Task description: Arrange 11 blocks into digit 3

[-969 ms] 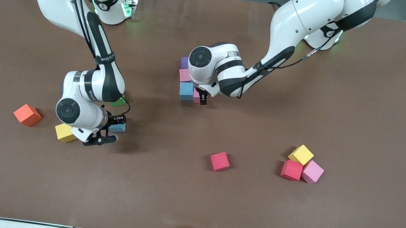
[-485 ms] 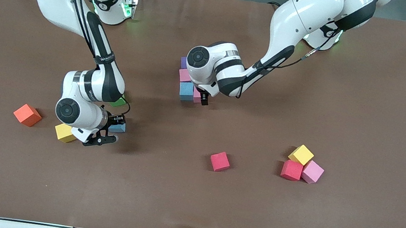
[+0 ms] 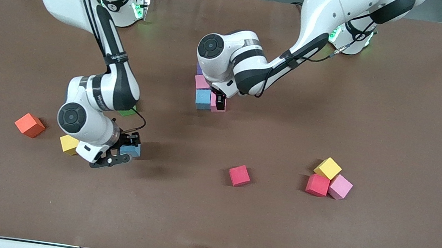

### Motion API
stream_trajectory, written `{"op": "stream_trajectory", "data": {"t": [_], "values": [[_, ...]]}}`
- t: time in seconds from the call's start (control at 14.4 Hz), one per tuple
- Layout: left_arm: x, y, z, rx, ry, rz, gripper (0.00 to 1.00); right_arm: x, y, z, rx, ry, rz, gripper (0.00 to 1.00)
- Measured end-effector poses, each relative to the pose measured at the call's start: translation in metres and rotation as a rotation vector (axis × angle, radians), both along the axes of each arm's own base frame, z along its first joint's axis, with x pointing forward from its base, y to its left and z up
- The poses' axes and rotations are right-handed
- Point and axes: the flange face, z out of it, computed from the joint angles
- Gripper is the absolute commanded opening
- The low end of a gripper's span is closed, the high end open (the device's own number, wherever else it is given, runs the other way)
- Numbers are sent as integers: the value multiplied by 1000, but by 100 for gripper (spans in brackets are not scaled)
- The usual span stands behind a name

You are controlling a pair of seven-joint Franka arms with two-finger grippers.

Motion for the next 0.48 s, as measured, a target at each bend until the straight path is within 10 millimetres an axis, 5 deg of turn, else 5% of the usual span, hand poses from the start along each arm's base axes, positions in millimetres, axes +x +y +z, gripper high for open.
{"op": "stream_trajectory", "data": {"t": [0.21,0.48], "values": [[38,43,16,40,-11,-66,100,-13,43,1,-3,2,-23,34],[106,151,19,49,63,-330,100,-39,108,-4,14,32,-91,34]]}}
